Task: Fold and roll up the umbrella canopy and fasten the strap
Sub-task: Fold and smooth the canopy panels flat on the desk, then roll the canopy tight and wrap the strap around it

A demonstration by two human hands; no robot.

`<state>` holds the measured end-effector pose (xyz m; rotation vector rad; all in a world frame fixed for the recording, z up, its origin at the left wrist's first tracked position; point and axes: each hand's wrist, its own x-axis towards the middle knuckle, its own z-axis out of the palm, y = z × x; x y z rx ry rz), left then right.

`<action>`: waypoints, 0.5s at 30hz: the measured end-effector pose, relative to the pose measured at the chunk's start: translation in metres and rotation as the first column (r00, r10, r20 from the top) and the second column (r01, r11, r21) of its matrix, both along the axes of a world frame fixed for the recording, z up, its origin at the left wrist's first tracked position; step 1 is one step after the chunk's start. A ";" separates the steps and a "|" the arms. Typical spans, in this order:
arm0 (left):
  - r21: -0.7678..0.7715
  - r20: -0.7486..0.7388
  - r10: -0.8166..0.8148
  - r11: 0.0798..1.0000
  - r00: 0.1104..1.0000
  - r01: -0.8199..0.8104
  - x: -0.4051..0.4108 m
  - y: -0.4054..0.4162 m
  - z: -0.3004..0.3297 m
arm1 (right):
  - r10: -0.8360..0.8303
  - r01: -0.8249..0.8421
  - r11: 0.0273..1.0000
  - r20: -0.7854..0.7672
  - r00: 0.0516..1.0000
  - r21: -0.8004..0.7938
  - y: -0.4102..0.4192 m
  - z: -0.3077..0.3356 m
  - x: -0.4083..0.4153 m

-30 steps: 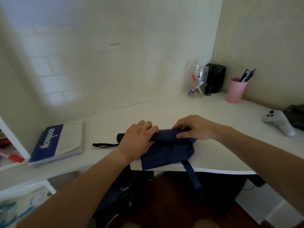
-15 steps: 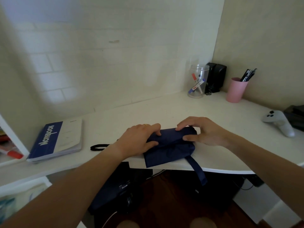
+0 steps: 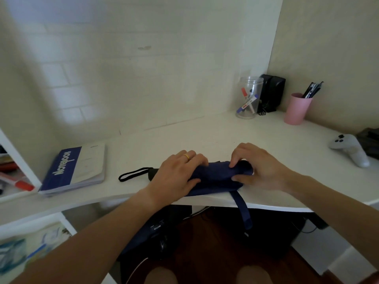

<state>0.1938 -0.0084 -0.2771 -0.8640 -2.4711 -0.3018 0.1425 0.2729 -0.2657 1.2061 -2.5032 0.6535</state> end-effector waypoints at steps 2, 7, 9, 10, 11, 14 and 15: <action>-0.001 -0.041 0.031 1.000 0.999 -0.031 0.002 0.007 -0.003 | -0.019 0.034 0.998 0.277 0.961 -0.048 0.000 0.012 -0.003; 0.003 -0.036 0.001 1.000 0.999 -0.001 0.004 0.006 -0.002 | -0.022 0.080 0.991 0.459 0.888 -0.106 0.001 0.008 -0.004; 0.041 0.038 -0.036 0.999 0.999 0.035 0.004 0.004 0.005 | -0.057 0.095 0.992 0.392 0.918 -0.078 0.003 0.004 -0.002; 0.078 0.093 -0.045 0.996 0.995 0.038 0.004 0.005 0.009 | -0.061 0.091 0.993 0.349 0.935 -0.071 0.003 0.003 0.001; 0.126 0.155 -0.047 0.992 0.987 0.027 0.004 0.005 0.014 | -0.061 0.084 0.994 0.300 0.952 -0.064 0.003 0.002 0.003; 0.123 0.288 0.009 0.991 0.957 -0.046 -0.003 0.005 0.017 | -0.057 0.069 0.995 0.152 0.987 -0.075 0.005 -0.008 0.012; 0.098 0.342 0.026 0.993 0.939 -0.063 -0.005 0.004 0.015 | -0.062 0.072 0.993 0.111 0.992 -0.089 0.006 -0.013 0.014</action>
